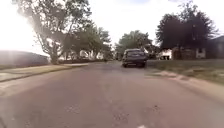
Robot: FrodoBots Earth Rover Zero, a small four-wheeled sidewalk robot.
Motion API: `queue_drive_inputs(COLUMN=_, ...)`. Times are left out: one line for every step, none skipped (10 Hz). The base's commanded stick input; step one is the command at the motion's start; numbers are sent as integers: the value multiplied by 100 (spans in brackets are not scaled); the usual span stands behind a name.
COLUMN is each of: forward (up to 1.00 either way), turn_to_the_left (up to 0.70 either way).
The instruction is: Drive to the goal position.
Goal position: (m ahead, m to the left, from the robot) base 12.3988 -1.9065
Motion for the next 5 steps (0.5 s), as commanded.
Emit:
queue_drive_inputs(forward=100, turn_to_the_left=0)
queue_drive_inputs(forward=100, turn_to_the_left=0)
queue_drive_inputs(forward=100, turn_to_the_left=0)
queue_drive_inputs(forward=100, turn_to_the_left=0)
queue_drive_inputs(forward=100, turn_to_the_left=0)
